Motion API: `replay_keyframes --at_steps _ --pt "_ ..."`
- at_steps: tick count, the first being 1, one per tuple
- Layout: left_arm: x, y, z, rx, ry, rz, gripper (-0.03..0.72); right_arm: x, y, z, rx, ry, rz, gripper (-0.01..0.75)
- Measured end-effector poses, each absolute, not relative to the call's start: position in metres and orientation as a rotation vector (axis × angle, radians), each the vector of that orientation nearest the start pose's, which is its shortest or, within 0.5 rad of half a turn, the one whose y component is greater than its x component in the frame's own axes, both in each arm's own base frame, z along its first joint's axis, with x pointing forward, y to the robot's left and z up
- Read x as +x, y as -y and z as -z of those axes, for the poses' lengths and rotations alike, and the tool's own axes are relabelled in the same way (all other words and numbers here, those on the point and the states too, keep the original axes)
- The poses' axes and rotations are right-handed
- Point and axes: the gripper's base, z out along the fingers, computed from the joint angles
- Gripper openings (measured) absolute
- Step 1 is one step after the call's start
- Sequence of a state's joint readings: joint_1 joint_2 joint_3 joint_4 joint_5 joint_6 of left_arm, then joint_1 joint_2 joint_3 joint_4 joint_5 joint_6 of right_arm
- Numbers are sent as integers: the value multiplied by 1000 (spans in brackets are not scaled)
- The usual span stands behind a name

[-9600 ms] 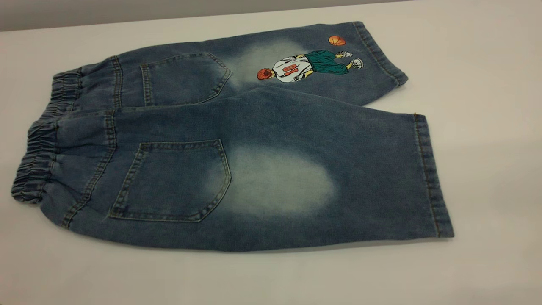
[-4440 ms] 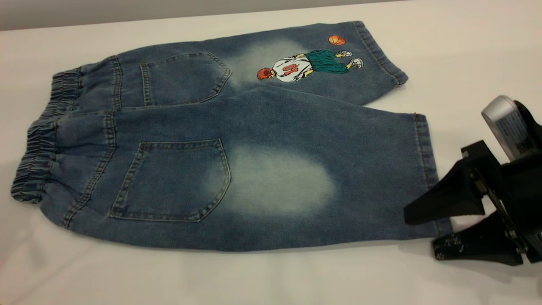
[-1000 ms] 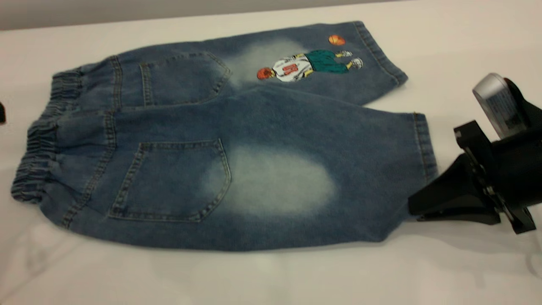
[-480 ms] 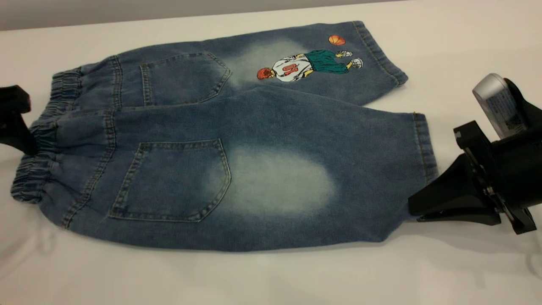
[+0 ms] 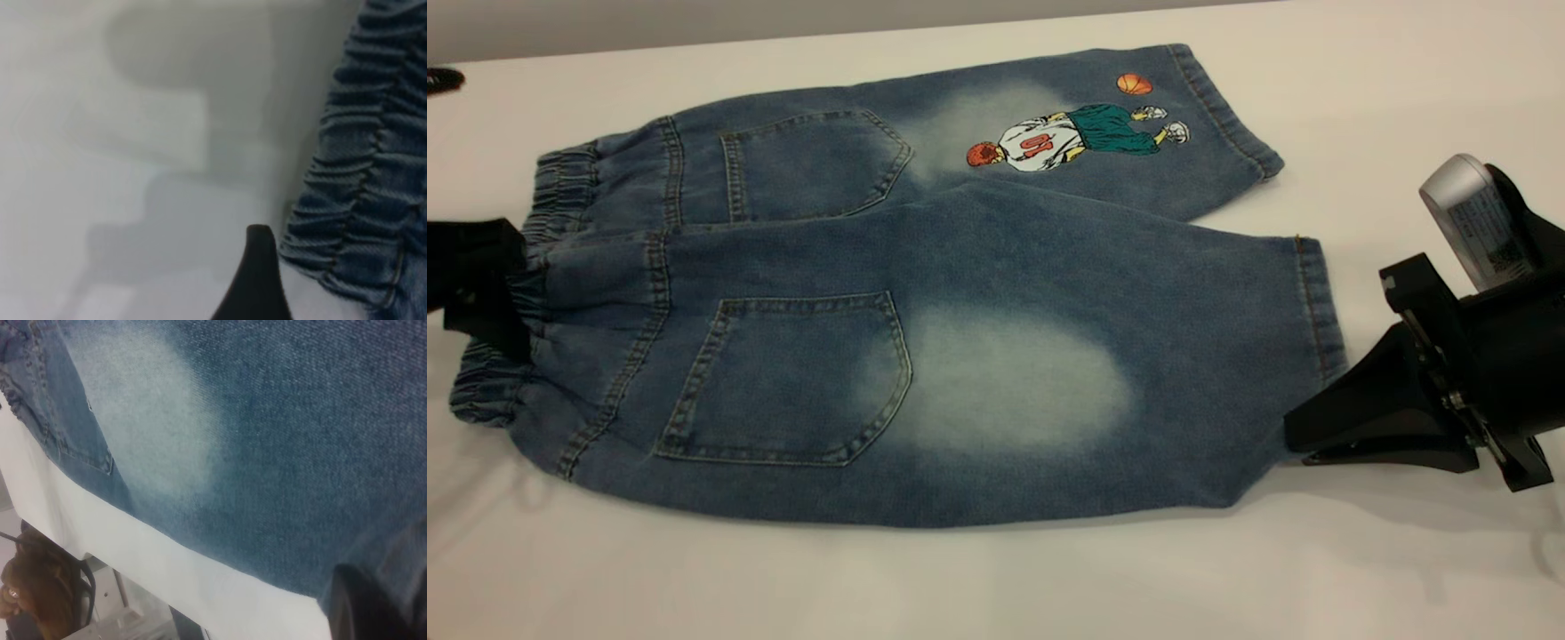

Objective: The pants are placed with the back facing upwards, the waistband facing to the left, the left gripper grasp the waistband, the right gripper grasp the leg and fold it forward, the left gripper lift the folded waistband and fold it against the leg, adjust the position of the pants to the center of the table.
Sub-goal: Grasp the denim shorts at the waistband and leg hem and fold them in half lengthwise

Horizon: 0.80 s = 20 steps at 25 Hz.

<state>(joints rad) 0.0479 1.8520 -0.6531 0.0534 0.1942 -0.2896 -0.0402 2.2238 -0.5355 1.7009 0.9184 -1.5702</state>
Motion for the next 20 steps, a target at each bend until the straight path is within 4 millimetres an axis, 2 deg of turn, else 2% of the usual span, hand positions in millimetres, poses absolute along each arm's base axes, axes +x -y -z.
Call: replay_keyframes --at_steps 15,20 --pt "273 -13 -55 -415 -2849 30 559 227 -63 -17 257 -2764 -1365 15" --pt "273 -13 -47 -425 -2851 33 498 227 -63 -17 257 -2764 -1365 15"
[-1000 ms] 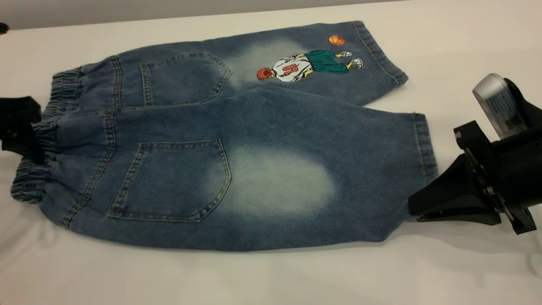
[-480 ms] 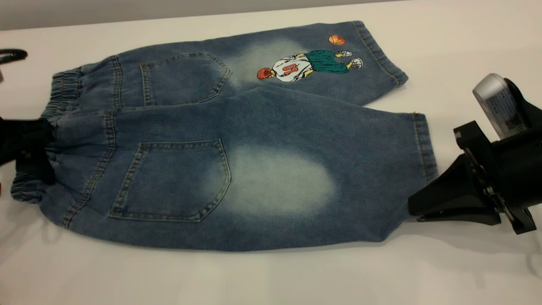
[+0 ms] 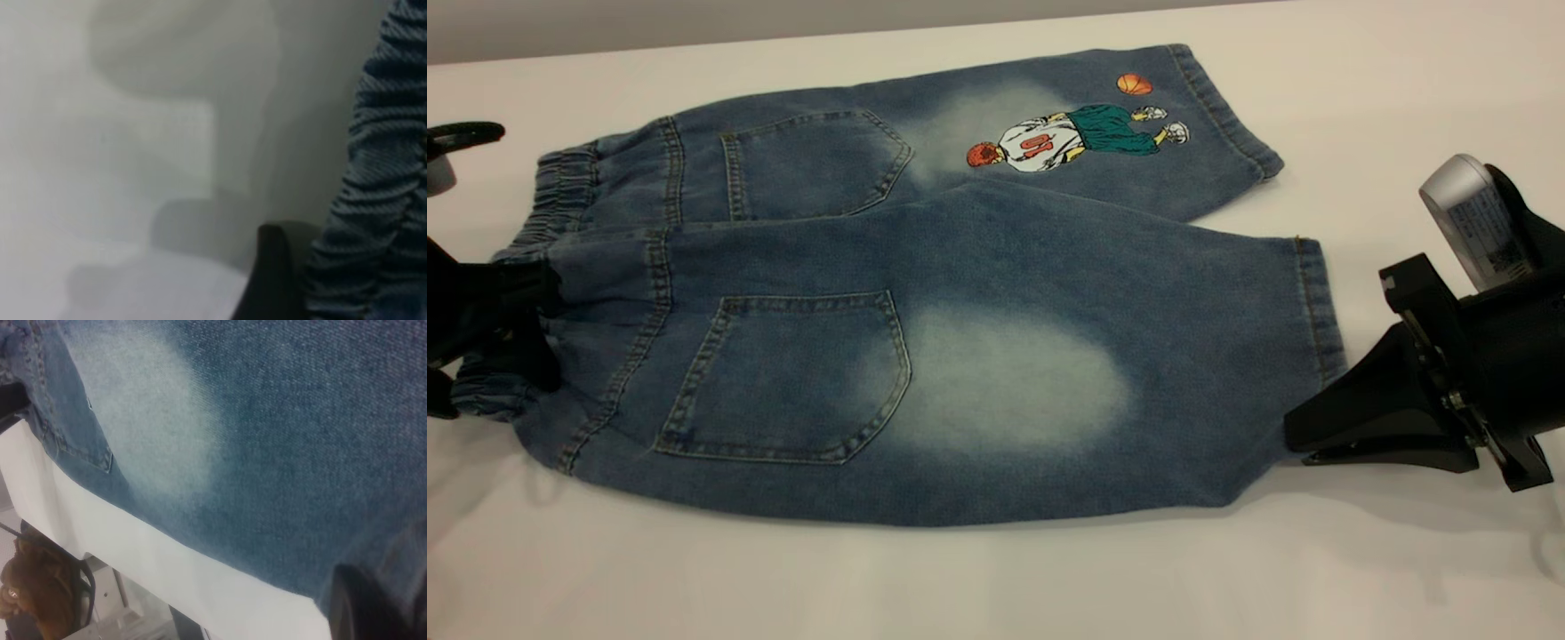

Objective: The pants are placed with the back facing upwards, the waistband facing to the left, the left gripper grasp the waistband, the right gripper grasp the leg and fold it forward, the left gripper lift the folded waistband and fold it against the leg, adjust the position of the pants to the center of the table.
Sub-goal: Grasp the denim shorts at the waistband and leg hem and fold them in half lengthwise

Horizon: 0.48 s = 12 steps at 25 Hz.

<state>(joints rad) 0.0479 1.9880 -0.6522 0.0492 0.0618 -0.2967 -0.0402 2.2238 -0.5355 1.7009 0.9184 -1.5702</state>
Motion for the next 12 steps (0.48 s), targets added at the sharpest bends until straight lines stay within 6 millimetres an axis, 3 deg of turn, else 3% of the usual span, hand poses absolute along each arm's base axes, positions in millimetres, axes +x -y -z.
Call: replay_keyframes --at_steps 4,9,12 --pt "274 -13 -44 -435 -2841 38 380 227 -63 -17 257 -2764 -1365 15" --pt "275 -13 -44 -442 -2834 41 163 227 -63 -17 265 -2761 -1365 15" --pt "275 -13 -44 -443 -2837 40 140 229 -63 -18 290 -2741 -1378 15"
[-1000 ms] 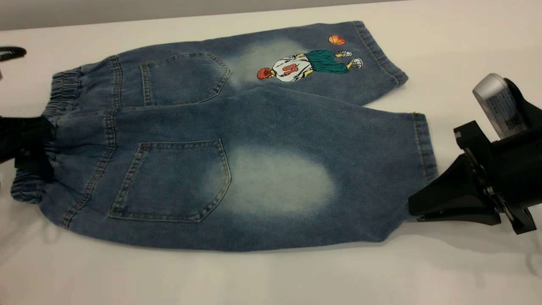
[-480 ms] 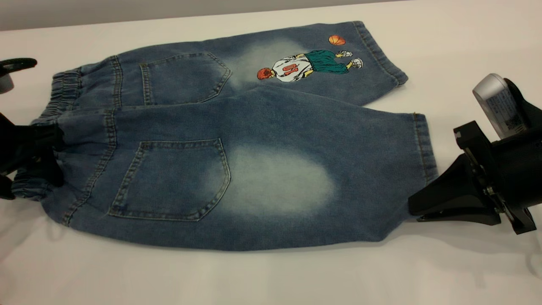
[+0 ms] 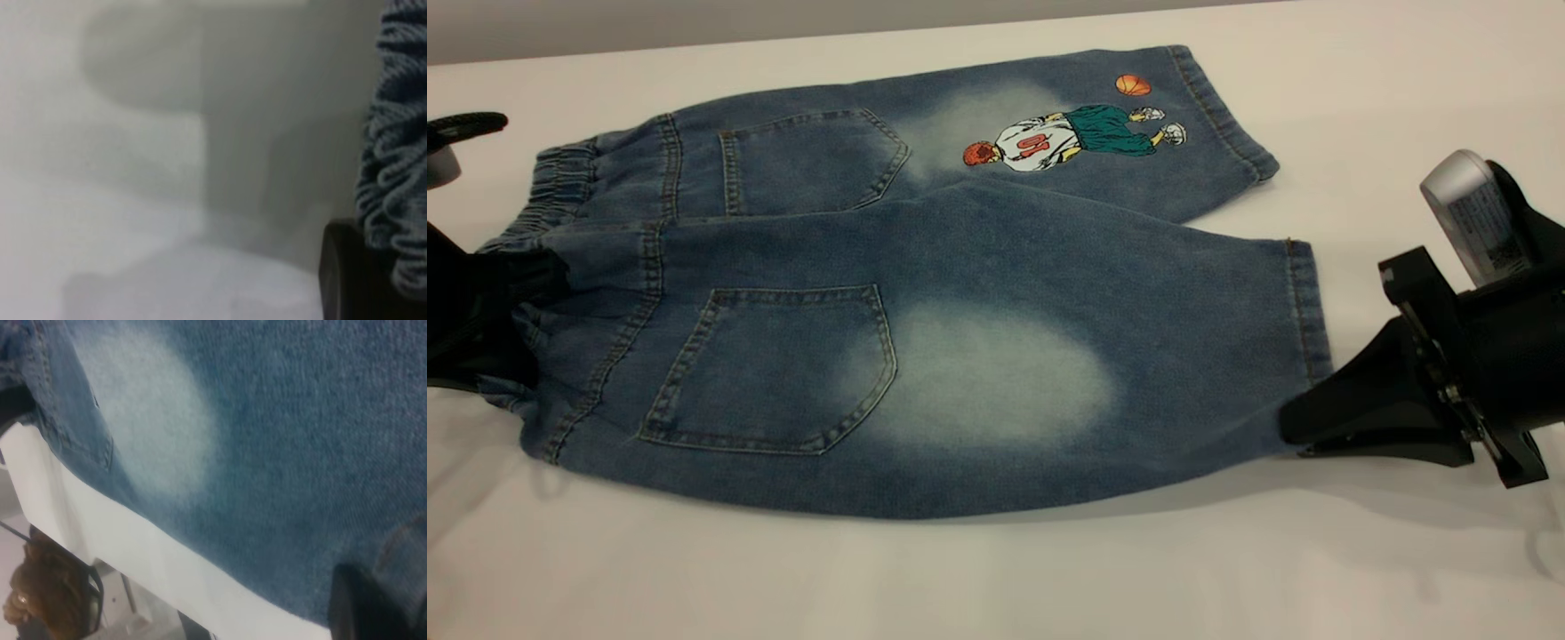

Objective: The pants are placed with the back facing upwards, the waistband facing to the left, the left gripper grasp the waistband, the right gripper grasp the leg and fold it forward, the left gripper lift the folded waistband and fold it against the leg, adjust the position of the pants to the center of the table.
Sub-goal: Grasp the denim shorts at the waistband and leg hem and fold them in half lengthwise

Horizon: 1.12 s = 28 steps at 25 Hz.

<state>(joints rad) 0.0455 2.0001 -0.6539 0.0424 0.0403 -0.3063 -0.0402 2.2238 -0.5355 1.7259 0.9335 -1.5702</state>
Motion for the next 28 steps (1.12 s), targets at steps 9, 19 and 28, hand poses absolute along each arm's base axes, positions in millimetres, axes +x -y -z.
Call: replay_keyframes --at_steps 9,19,28 --pt "275 -2 -69 -369 -2805 49 140 232 -69 -29 307 -2619 -1546 15" --pt "297 21 -122 -246 -2607 110 140 248 -69 -54 191 -2530 -1503 15" --pt "312 29 -135 -253 -2548 146 140 284 -66 -73 78 -2423 -1430 15"
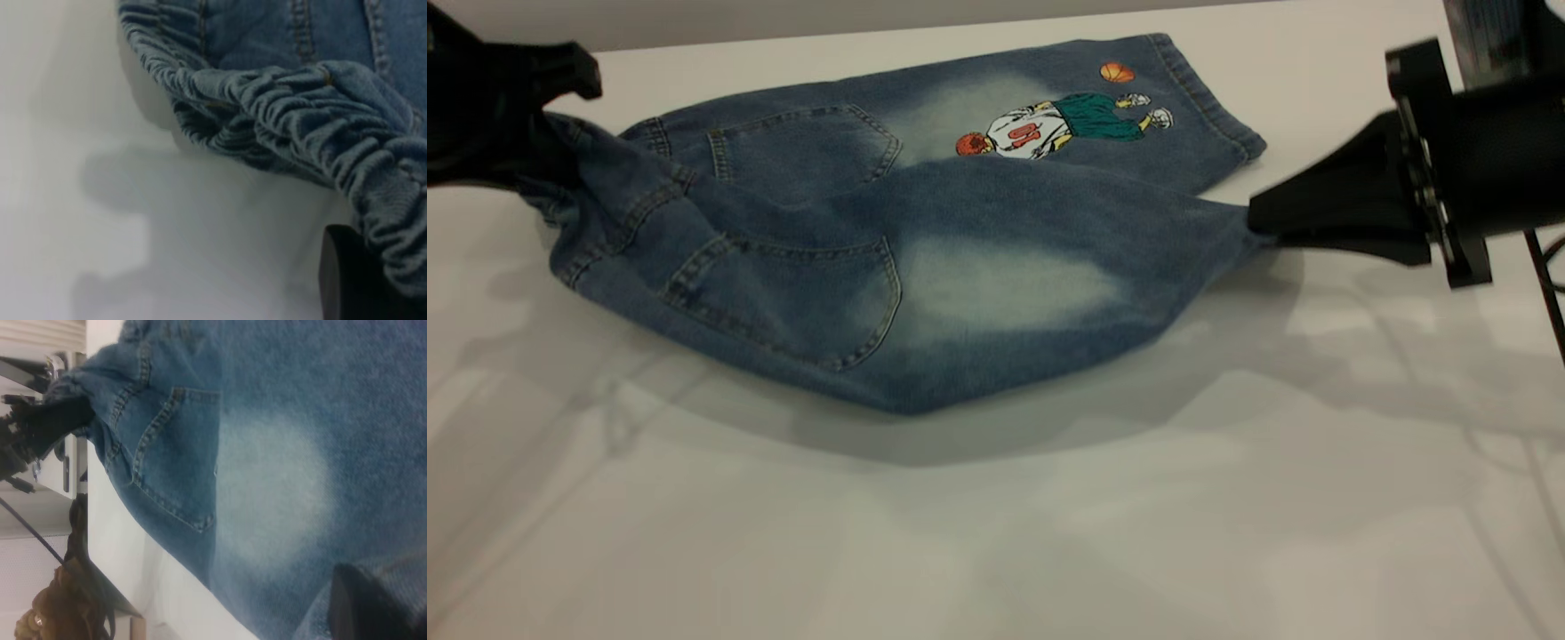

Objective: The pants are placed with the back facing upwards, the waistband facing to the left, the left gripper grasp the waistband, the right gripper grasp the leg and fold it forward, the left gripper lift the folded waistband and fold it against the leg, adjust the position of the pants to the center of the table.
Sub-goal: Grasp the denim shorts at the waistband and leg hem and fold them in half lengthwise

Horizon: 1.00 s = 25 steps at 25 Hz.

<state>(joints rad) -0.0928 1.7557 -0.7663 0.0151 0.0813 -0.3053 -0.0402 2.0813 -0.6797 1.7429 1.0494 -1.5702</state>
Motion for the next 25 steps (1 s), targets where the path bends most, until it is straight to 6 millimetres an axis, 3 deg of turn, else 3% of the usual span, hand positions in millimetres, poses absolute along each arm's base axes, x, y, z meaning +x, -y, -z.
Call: replay_keyframes --at_steps 9,17,21,25 --pt "323 30 -147 -270 -2535 156 140 295 -66 -78 47 -2391 -1421 15" --pt "331 32 -163 -289 -2658 147 140 323 -64 -101 -41 -2303 -1338 15" --pt "338 33 -177 -274 -2709 136 140 337 -62 -109 -151 -2300 -1275 15" --pt "345 34 -193 -267 -2749 125 140 349 -62 -117 -148 -2329 -1276 15"
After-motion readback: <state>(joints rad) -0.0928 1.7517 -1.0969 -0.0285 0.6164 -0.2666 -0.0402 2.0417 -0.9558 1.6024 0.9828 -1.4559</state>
